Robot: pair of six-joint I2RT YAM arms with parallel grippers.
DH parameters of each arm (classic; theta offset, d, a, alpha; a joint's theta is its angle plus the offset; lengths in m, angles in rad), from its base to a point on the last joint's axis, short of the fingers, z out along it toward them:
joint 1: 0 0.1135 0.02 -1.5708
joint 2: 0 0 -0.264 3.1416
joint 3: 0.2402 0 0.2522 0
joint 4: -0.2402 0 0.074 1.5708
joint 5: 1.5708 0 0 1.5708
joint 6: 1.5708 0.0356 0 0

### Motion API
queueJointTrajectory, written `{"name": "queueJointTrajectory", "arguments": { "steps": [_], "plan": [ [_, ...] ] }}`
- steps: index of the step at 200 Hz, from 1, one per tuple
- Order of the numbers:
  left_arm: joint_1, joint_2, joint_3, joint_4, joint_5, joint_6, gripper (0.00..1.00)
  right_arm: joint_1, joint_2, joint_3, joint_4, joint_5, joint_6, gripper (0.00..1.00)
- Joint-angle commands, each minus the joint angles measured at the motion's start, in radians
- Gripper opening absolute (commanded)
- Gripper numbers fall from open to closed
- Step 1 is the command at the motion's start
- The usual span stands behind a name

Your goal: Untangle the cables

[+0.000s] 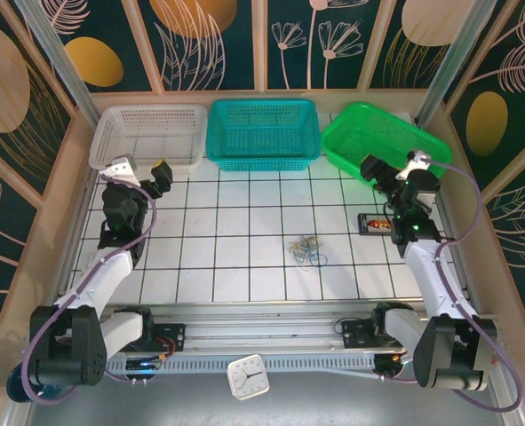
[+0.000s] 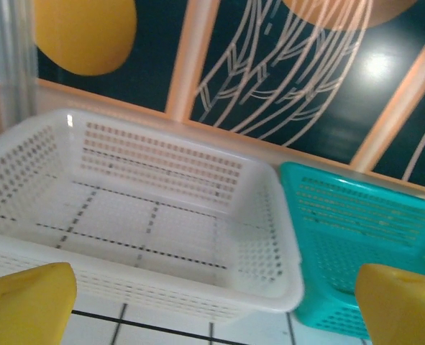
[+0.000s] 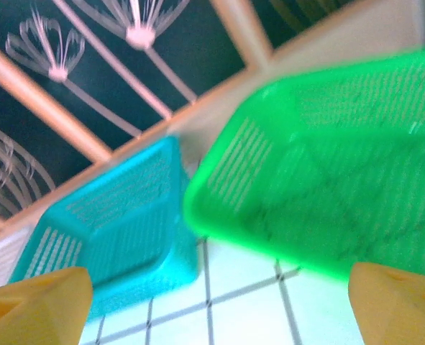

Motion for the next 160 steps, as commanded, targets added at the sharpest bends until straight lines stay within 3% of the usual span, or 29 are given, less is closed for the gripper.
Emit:
{"name": "queueJointTrajectory", "arguments": {
  "steps": [1, 50, 97, 128, 160],
  "plan": [
    [-0.026, -0.013, 0.075, -0.174, 0.090, -0.068, 0.99, 0.085, -0.016, 0.025, -0.186, -0.067, 0.048, 0.89],
    [-0.147, -0.036, 0.083, -0.257, 0.137, -0.170, 0.99, 0.424, -0.085, -0.085, -0.326, 0.110, 0.173, 0.87],
    [-0.346, 0.044, 0.122, -0.269, 0.095, -0.203, 0.99, 0.710, -0.174, -0.198, -0.419, 0.294, 0.411, 0.94],
    [-0.421, 0.111, 0.154, -0.247, 0.078, -0.207, 0.99, 0.837, -0.137, -0.241, -0.433, 0.397, 0.539, 0.96],
    [-0.433, 0.139, 0.169, -0.241, 0.070, -0.215, 0.99, 0.886, -0.033, -0.244, -0.377, 0.423, 0.588, 0.97]
  ]
}}
